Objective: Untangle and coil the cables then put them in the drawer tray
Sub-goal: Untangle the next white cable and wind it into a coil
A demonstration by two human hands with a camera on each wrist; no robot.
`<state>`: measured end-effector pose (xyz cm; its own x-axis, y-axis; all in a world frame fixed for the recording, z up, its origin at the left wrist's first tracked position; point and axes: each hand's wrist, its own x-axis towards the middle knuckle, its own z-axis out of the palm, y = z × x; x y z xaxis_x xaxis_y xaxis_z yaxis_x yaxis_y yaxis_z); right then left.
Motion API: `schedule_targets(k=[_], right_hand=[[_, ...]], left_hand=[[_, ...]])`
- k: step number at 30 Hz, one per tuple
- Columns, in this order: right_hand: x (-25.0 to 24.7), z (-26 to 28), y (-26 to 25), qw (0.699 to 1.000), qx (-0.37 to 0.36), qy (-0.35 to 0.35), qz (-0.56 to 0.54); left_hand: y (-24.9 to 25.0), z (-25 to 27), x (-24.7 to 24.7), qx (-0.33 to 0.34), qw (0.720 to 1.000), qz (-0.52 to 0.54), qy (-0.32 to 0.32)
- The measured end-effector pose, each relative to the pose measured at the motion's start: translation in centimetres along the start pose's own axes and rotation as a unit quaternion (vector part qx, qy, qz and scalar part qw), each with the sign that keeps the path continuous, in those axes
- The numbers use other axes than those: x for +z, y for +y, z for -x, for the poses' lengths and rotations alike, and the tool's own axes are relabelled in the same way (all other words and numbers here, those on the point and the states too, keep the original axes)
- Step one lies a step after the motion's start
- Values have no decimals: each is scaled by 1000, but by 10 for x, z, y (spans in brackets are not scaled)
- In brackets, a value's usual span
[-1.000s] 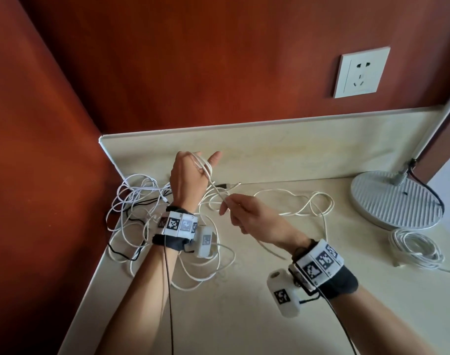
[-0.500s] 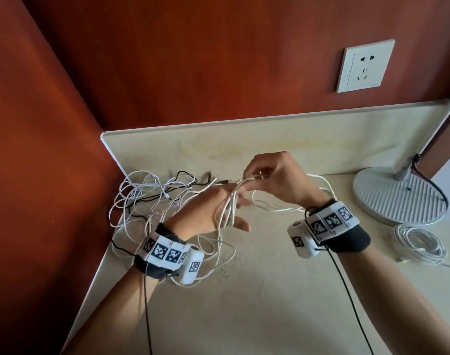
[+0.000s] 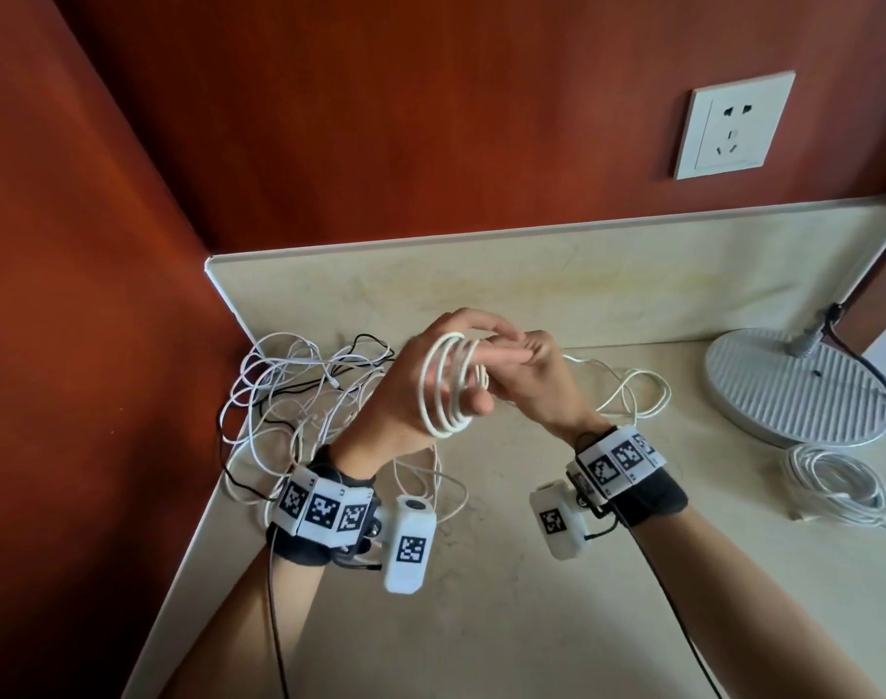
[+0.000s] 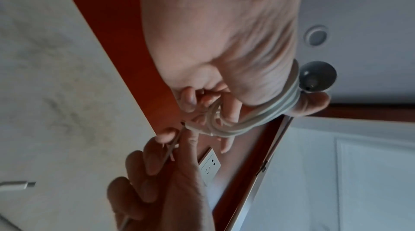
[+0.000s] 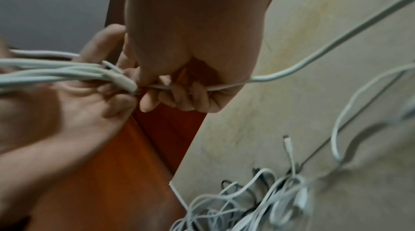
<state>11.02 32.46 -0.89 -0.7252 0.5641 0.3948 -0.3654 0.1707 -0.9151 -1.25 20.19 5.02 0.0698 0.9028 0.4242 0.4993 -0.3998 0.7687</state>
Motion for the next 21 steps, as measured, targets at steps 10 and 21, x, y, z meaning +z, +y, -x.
schedule_targets(k=[10,21], right_hand=[[25,19,10,993,112,-6,-42],[37,30,6,979,84,-13,183]], left_hand=[[-21,-9,-12,-78,981,115,138],[-35,-29,-15,-165,946,142,242]])
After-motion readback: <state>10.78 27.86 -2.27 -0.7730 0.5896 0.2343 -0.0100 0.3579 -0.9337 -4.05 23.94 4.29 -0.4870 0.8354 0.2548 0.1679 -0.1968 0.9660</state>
